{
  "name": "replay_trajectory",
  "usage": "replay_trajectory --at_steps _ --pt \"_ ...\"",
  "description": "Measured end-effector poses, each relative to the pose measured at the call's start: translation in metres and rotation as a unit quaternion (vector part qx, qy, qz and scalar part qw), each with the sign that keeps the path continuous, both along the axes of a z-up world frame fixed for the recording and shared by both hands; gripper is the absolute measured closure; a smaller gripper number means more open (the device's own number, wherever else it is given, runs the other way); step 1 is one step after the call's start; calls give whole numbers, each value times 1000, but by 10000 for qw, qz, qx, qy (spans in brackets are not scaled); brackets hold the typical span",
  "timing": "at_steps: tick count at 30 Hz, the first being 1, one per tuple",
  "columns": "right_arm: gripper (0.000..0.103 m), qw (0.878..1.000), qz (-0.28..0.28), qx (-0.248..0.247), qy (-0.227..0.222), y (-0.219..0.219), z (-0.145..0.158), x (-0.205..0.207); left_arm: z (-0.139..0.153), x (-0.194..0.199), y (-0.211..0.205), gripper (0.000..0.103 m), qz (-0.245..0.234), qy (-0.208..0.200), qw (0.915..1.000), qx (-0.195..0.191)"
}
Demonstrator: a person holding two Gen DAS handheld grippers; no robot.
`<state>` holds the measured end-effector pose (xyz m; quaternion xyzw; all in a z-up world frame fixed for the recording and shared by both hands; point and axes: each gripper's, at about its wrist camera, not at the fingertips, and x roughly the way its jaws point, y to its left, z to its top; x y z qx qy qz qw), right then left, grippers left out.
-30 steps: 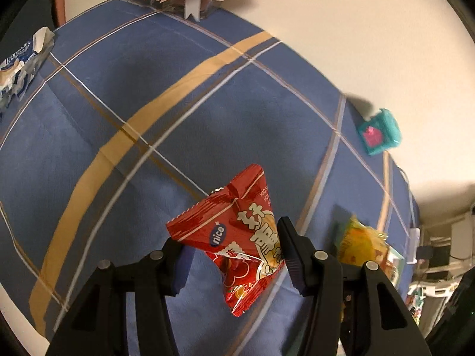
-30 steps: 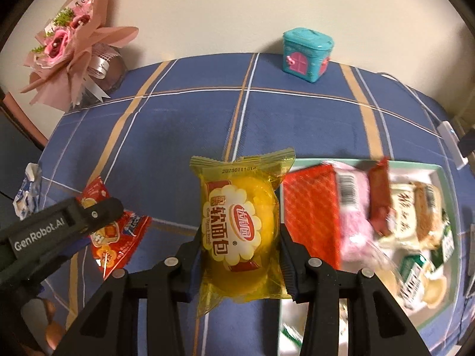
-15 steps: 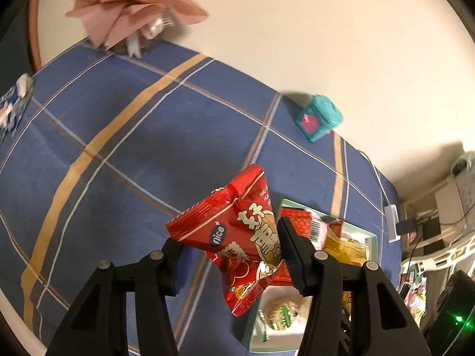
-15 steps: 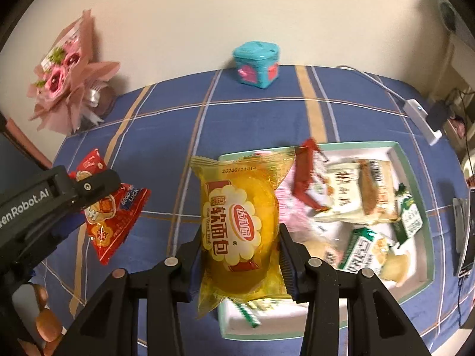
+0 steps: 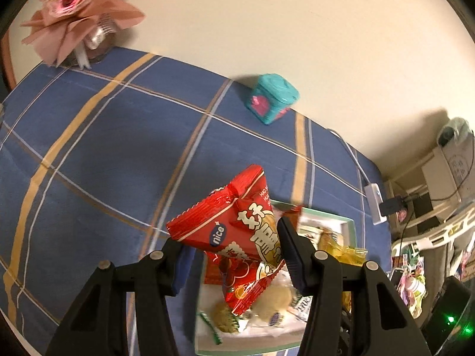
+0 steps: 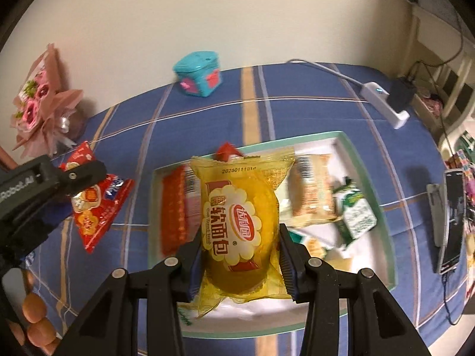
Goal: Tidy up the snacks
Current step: 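Lift both bags and carry them over the white tray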
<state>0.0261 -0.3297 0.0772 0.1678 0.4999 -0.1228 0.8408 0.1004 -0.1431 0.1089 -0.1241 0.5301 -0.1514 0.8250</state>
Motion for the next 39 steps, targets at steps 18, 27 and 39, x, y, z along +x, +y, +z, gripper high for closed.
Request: replay_trajectory --at_steps 18,27,39 --pt "57 9992 -383 -119 -39 -40 4 -15 0 -17 -61 47 -823 -82 9958 403" --pt "57 9991 -403 -163 5 -39 2 -15 -5 -21 -76 47 -1048 -79 9928 575" --pt "57 9986 -456 -120 238 -46 -13 -13 -20 -24 -103 47 -1399 28 9869 806"
